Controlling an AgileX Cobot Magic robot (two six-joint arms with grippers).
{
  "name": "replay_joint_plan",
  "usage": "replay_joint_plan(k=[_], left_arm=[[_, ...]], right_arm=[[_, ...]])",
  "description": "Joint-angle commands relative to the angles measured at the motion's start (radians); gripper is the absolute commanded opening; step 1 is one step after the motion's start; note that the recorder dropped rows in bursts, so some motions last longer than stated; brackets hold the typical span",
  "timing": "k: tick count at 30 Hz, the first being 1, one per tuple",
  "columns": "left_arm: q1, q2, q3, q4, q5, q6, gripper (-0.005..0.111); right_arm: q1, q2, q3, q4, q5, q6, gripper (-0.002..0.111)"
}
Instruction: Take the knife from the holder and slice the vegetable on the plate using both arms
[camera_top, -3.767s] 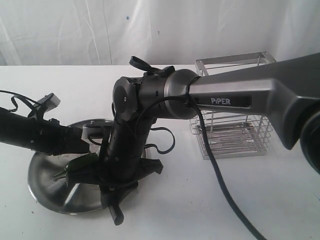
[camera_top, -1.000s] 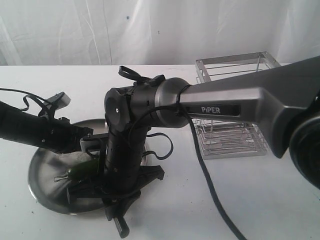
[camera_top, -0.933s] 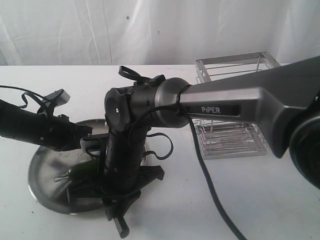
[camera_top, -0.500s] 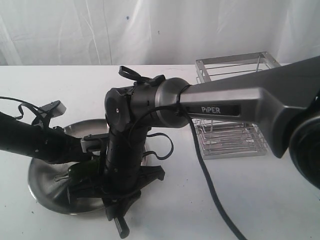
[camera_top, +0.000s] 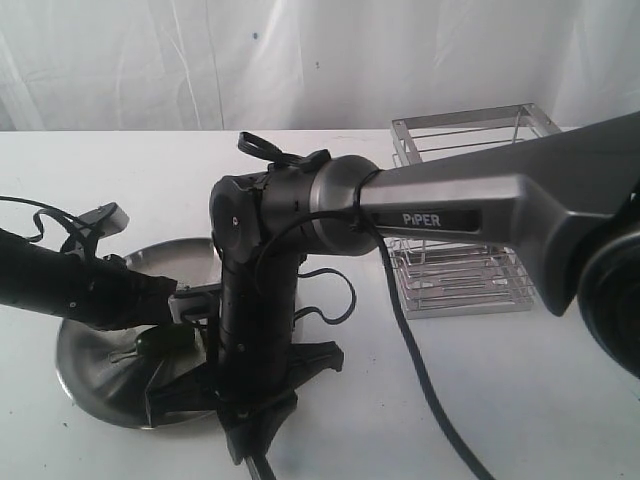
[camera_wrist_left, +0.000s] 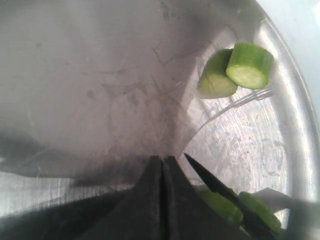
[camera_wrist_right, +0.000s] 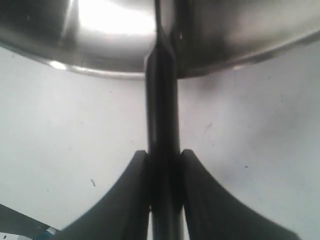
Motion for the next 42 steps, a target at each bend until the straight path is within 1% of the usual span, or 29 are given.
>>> replay_joint_plan(k=[1,20,23,26,28,36,42], left_arm=[[-0.002,0.004,0.016,0.012,-0.044,0.007,0.0],[-0.002,0.001,0.006,-0.02,-0.031,0.007,0.0],[-0.002,-0.029,-0.006,-0.02,-0.024,0.007,0.0],[-0.002,-0.067,-0.006,-0.02,-0.069,0.007,0.0],[-0.002,-0.079,-0.006,-0.02,-0.071,0.007,0.0],[-0.002,-0.079,-0.006,-0.02,-0.036,0.003,0.0],[-0.002,-0.09,-0.006,-0.051,-0.043,0.0,0.0]], right_arm=[[0.0,0.003,0.003,-0.002,0.034,-0.004,0.0],[0.0,0.003,0.003,0.004,0.048,-0.017,0.0],[0.0,0.003,0.003,0.007,0.06,-0.023,0.0],[0.0,0.003,0.003,0.012,0.071,-0.042,0.0],[0.0,0.001,0.003,0.013,0.071,-0.042,0.0],[0.0,-0.066,0.003,0.007,0.071,-0.042,0.0],[0.0,-0.066,0.003,0.007,0.071,-0.042,0.0]])
